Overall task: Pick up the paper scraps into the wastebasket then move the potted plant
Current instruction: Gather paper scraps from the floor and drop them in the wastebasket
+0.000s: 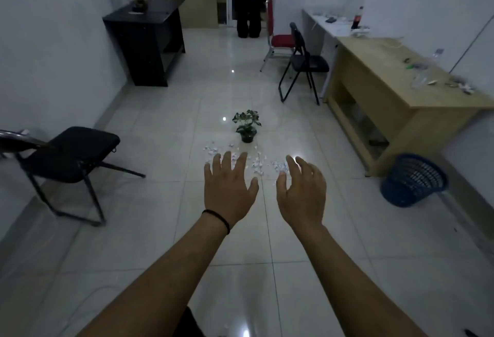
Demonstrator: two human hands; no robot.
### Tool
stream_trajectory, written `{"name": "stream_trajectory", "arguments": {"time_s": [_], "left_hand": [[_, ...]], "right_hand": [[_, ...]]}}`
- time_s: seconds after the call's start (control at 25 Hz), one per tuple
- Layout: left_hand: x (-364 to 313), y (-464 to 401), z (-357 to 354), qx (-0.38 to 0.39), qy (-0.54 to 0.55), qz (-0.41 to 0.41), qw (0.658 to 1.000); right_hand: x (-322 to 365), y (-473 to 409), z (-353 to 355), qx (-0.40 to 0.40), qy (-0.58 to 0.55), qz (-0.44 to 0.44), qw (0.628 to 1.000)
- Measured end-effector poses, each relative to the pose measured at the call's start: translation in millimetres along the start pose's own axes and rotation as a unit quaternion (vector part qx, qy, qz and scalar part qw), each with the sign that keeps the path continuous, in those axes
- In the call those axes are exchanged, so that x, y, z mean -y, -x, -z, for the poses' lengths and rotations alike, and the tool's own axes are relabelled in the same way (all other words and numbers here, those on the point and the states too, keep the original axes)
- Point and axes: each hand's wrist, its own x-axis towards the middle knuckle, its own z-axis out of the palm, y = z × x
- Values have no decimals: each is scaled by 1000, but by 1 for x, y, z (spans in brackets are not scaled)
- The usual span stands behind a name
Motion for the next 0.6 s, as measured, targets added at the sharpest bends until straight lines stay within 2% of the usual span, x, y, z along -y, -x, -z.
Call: {"name": "stream_trajectory", "arguments": {"time_s": [0.2,0.6], "left_hand": [[40,-52,-28,25,-27,4,999],[60,-203,-106,73,-42,21,996]], "right_hand": [[18,-30,-58,42,-3,-40,998],[-4,-147,-173,94,-10,-46,994]]}}
